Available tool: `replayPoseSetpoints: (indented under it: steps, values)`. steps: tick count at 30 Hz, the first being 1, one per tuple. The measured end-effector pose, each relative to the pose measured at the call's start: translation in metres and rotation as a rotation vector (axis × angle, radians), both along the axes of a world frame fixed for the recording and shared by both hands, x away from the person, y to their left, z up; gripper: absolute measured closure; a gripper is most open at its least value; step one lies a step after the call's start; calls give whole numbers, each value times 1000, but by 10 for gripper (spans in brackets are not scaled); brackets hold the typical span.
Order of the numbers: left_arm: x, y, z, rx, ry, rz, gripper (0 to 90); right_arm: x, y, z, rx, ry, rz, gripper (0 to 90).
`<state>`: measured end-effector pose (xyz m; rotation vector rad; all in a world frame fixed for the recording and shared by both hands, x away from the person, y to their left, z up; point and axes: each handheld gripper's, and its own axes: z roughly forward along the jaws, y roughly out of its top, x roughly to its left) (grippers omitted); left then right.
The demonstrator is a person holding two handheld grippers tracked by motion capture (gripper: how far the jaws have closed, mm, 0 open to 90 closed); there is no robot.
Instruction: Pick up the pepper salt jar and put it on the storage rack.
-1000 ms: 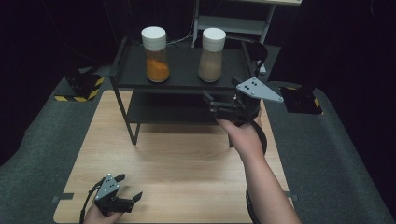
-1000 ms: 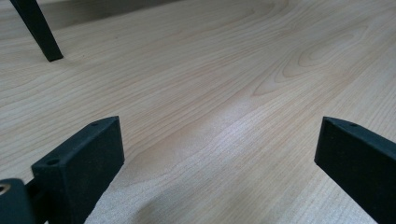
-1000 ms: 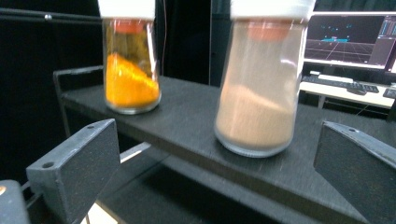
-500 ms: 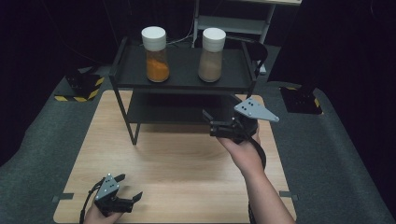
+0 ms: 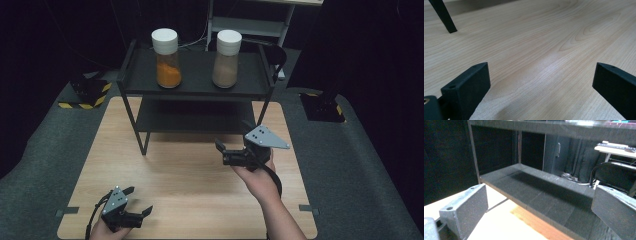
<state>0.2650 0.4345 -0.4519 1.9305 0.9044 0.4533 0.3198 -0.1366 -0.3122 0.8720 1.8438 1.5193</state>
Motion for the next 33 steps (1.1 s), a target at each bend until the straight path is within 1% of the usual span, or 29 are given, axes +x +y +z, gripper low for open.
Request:
replayPoseSetpoints:
  steps: [6,8,12,17,23,24,30,33]
  values:
    - [0,0,0,2,-3,-2,17,-4,-2,-17,-10,33,5,1]
    - [0,0,0,1,-2,-1,17,-5,-4,-25,-5,55,8,1]
    - [0,0,0,2,-2,-2,17,-8,-5,-38,-23,76,7,1]
    - [0,0,0,3,-3,-3,18,-10,-8,-54,-22,108,7,1]
    - [0,0,0,2,-2,-3,18,-14,-9,-74,-40,142,6,1]
    - [0,0,0,2,-2,-3,18,-16,-10,-79,-41,152,5,1]
    - [0,0,0,3,-1,-3,18,-20,-12,-98,-50,192,-1,1]
    - [0,0,0,4,0,-3,18,-23,-13,-105,-62,205,-7,1]
